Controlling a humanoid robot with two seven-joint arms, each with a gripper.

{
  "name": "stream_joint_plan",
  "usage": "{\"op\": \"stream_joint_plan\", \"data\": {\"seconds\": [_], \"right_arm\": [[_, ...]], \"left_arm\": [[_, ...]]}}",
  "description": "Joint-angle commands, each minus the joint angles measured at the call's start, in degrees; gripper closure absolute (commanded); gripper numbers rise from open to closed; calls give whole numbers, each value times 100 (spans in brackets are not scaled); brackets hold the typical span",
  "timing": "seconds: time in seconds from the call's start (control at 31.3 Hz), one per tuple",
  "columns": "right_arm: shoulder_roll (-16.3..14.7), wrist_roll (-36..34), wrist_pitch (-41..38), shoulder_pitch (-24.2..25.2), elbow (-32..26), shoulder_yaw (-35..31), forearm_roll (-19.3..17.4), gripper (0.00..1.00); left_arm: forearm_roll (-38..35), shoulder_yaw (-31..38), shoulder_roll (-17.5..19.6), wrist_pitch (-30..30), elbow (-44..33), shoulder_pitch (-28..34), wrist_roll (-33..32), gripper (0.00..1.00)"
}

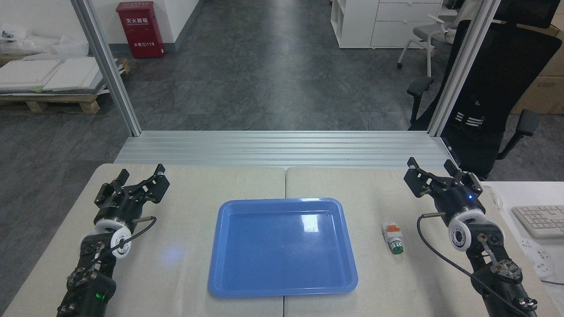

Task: Pick up switch part and place in tray
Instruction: 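Open the right gripper and move it toward the white switch part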

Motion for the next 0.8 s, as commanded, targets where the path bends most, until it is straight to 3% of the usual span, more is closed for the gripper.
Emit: {"op": "stream_joint_plan", "data": {"seconds": [0.0,0.48,0.77], "right_arm": [[1,-1,12,9,0,0,6,1],[18,-1,12,44,0,53,15,1],[10,16,74,474,0,255,208,1]], "left_arm": [[0,0,0,0,0,0,4,0],[0,0,0,0,0,0,4,0],[0,0,0,0,0,0,4,0]]}}
